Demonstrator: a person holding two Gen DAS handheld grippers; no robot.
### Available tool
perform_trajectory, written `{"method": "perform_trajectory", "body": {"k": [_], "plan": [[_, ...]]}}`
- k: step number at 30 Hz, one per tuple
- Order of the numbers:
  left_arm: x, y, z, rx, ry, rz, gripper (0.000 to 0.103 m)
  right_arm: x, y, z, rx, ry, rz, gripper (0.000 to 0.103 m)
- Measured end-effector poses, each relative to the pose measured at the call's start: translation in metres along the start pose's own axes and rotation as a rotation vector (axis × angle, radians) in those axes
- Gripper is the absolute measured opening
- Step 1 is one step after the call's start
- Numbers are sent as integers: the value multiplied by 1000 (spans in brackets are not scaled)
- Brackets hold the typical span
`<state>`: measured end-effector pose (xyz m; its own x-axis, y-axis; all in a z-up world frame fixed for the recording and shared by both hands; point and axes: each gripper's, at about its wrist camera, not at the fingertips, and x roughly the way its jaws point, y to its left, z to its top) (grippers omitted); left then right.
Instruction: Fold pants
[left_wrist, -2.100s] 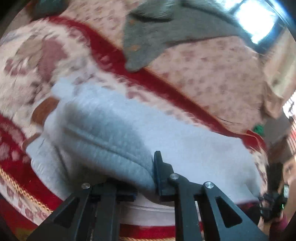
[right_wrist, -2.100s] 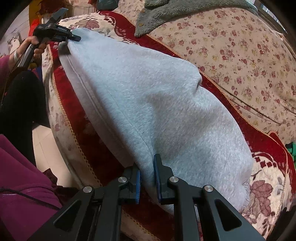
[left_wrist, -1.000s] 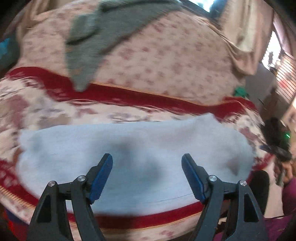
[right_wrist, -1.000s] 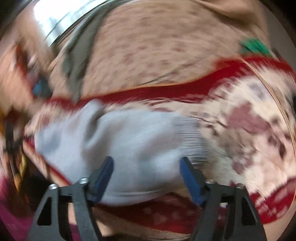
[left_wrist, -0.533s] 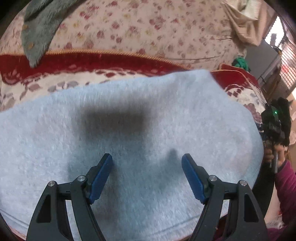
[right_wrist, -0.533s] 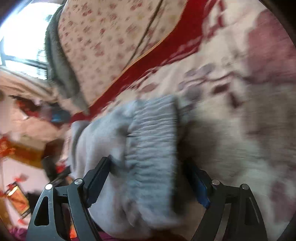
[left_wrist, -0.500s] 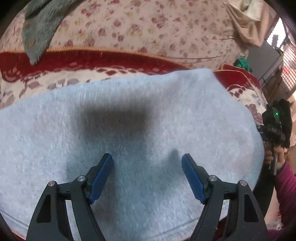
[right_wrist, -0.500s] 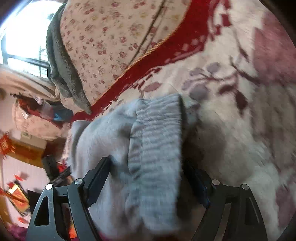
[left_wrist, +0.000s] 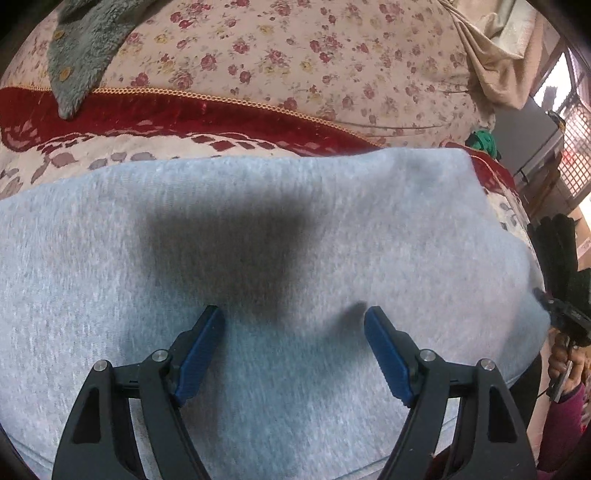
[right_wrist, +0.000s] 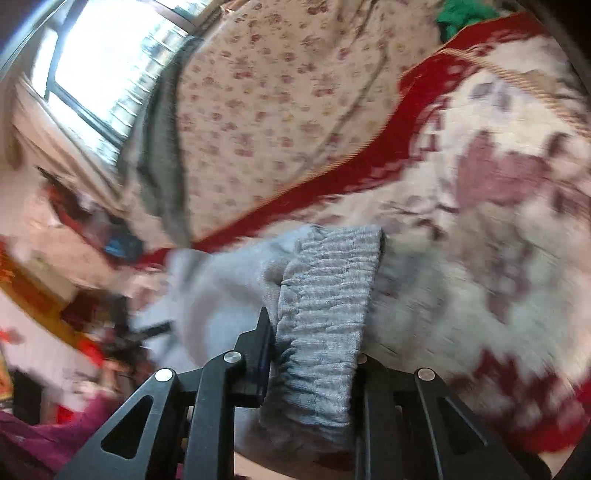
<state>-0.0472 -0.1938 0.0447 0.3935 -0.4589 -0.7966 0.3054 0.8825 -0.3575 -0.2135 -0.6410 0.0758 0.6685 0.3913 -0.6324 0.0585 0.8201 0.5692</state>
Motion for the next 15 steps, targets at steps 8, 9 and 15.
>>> {"method": "perform_trajectory", "body": {"k": [8,9,15], "plan": [[-1,-2,8,-18,-11,1,81,55,9,17,-142,43,-380,42],[-3,-5,10,-10,-14,-1,81,50,14,17,-173,34,-396,45],[-17,-36,39,126,-71,-23,81,-6,41,23,-234,-99,-556,67]]}}
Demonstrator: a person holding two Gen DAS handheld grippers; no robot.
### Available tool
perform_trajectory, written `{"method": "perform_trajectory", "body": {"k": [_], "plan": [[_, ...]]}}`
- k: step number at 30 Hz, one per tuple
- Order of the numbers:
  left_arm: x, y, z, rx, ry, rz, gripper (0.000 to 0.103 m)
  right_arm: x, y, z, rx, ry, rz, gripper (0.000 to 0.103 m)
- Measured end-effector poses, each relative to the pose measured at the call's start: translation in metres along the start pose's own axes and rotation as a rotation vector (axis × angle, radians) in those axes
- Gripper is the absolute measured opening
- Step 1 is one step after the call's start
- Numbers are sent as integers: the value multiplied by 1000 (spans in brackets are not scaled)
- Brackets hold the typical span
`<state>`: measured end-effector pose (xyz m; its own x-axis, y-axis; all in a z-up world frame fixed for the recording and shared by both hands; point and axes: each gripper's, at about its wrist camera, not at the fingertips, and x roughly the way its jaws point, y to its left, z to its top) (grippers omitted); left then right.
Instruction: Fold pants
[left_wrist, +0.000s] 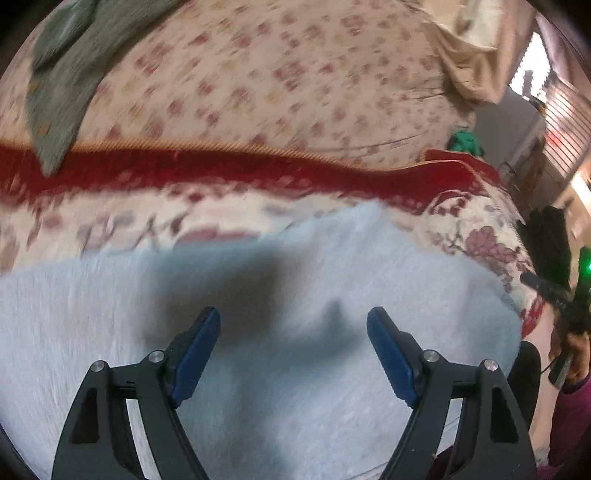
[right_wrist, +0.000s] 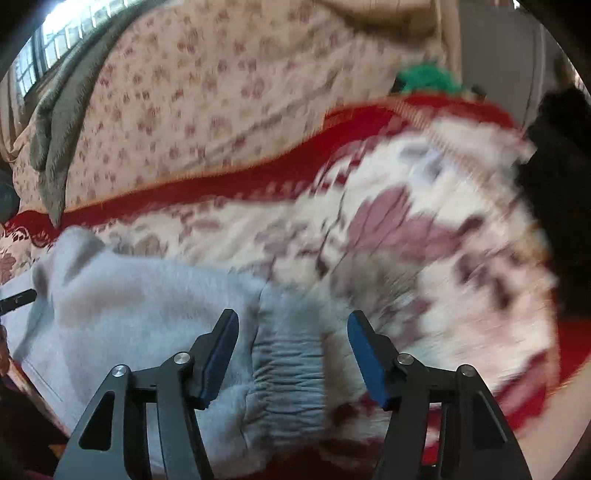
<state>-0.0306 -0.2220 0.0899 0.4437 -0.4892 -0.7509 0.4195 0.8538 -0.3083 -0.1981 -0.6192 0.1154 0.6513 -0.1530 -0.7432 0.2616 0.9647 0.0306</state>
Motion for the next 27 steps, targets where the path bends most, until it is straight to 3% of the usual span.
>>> {"method": "perform_trajectory", "body": {"k": [1,2,4,8,9,11,13,14,15,16,17,18,21,24,27], "plan": [[1,-4,6,13,-1,-9,82,-10,0,6,6,-32,-12,68],[6,-11,16,37,9,-32,87,-20,4,13,8,-69,38,70],[18,-21,31,79,41,-54,90,-27,22,22,-28,-84,241,73],[47,-37,52,142,76,-33,90,7,65,17,-13,18,536,77],[54,-40,55,146,88,-43,90,20,75,13,-12,46,565,77],[72,-50,62,176,129,-55,90,46,93,4,-38,79,529,77],[90,-60,66,237,151,-13,89,69,102,-3,-65,99,449,76],[96,-63,68,247,155,1,84,76,104,-5,-91,99,392,74],[105,-64,71,248,164,11,65,84,104,-6,-122,92,303,74],[112,-63,74,245,178,15,53,90,104,-6,-130,83,264,74],[118,-61,77,236,187,12,38,94,101,-4,-114,77,269,74],[123,-60,79,225,191,8,32,95,96,-2,-89,80,277,74],[137,-56,77,231,159,27,22,102,97,-1,-86,46,245,74],[155,-45,67,186,181,32,22,111,108,-14,-140,-40,170,76],[145,-37,65,133,126,-13,25,110,111,-10,-152,-34,153,77]]}}
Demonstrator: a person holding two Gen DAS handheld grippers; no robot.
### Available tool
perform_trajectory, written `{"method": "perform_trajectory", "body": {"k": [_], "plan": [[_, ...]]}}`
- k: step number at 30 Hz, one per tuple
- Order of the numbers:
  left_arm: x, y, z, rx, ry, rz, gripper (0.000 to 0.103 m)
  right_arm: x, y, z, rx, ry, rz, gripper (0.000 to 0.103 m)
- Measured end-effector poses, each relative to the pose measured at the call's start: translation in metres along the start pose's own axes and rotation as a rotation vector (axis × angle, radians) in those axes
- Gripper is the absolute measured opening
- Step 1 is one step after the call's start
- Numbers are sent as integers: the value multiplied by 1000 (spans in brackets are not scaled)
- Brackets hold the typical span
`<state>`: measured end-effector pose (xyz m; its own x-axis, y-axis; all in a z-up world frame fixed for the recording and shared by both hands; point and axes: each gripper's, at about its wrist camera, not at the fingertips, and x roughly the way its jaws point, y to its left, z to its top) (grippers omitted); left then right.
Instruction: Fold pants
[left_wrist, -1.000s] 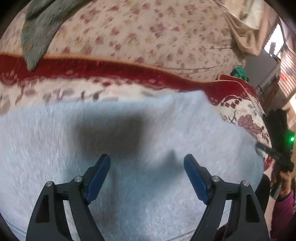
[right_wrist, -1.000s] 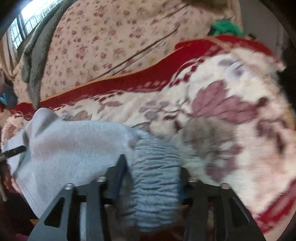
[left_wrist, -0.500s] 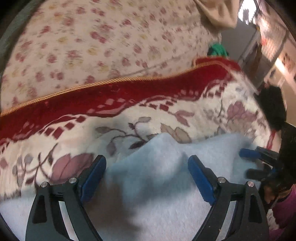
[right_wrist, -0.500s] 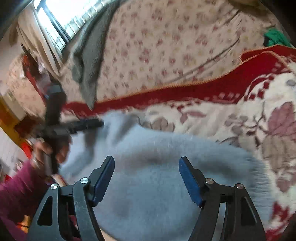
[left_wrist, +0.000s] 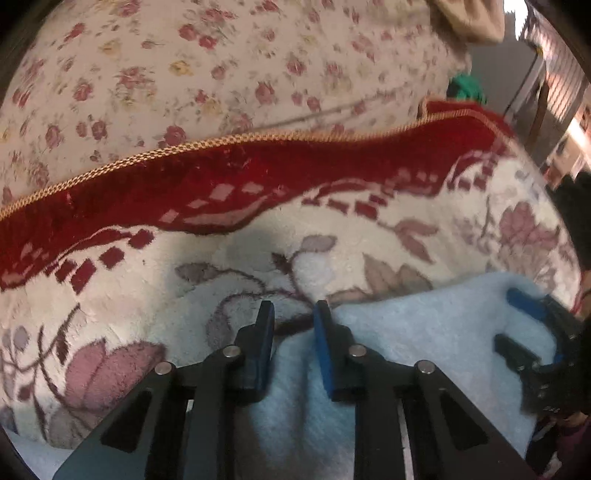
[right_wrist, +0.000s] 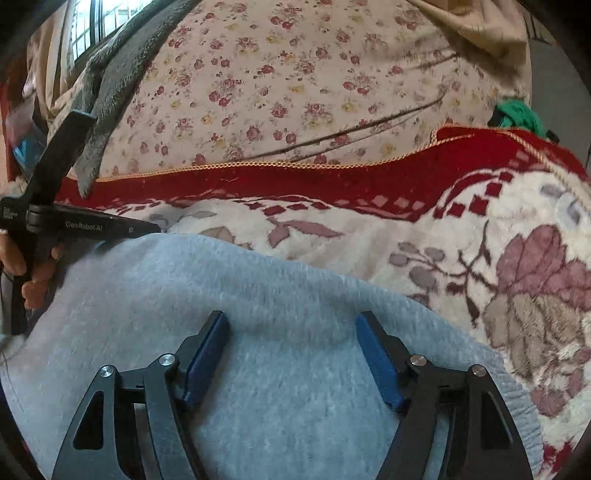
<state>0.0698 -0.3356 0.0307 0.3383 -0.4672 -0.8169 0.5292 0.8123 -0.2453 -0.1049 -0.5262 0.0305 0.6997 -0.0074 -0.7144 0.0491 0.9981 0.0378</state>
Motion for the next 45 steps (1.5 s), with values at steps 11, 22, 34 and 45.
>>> {"method": "perform_trajectory", "body": {"k": [11,22,34,45], "plan": [[-101,34,-42,-121,-170,135,82,-47,36,14,-18,39,154,83],[-177,77,-116,-206,-225,388,83,-42,141,42,-164,87,351,83],[-223,118,-164,-339,-259,483,82,-36,226,53,-283,115,433,86],[-251,136,-187,-422,-291,504,82,-39,257,51,-339,135,441,87]]}}
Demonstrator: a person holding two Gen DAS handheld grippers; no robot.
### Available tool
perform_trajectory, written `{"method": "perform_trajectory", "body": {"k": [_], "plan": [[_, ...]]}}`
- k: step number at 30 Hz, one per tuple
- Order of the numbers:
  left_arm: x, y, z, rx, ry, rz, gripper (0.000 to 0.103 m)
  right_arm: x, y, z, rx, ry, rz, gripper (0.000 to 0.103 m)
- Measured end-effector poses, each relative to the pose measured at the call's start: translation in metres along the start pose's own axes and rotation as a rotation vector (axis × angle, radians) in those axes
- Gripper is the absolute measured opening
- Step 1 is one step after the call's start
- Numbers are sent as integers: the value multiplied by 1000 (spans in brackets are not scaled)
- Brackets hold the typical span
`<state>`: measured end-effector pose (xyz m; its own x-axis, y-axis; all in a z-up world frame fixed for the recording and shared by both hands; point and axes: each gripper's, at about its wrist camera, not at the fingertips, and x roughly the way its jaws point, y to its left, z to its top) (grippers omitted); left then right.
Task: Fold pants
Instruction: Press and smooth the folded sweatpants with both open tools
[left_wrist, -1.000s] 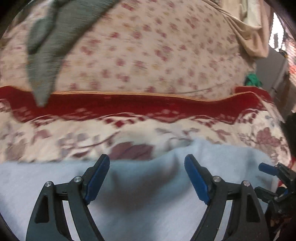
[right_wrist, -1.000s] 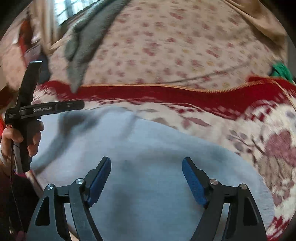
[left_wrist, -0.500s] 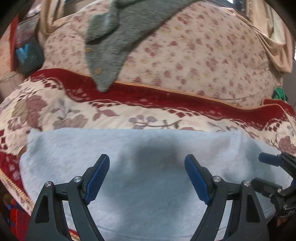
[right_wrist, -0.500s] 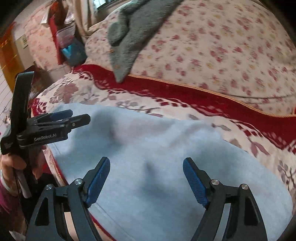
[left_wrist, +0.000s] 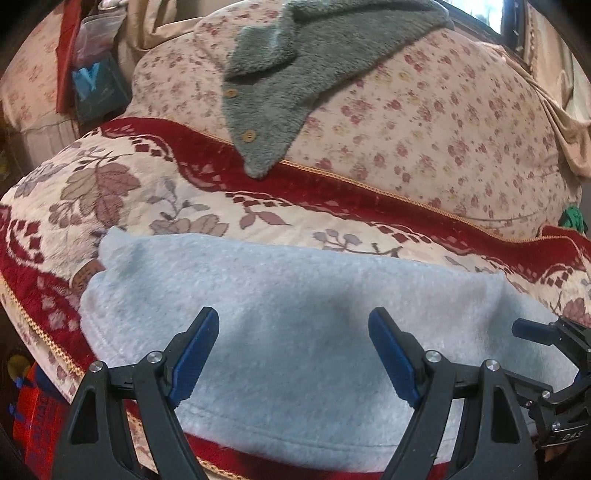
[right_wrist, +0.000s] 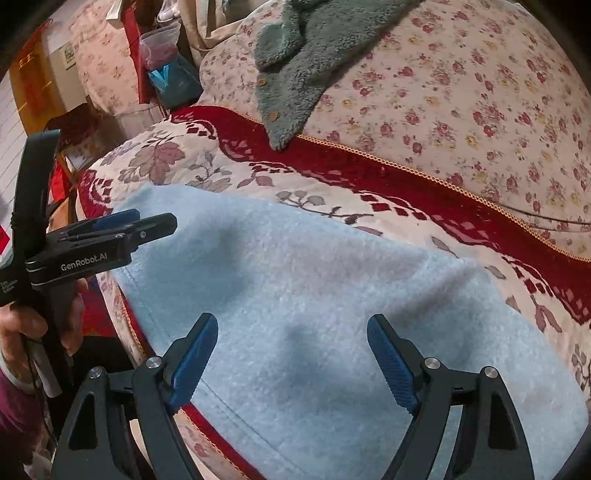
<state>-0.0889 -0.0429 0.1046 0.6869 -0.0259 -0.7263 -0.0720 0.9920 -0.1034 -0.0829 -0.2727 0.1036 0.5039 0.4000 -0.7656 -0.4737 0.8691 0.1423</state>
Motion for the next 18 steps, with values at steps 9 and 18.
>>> {"method": "perform_trajectory", "body": {"k": [9,18], "plan": [[-23,62,-11,-136,2,53,83,22,29,22,-97,32,55,88],[-23,142,-33,-343,55,116,83,67,74,72,-216,59,126,89]]}}
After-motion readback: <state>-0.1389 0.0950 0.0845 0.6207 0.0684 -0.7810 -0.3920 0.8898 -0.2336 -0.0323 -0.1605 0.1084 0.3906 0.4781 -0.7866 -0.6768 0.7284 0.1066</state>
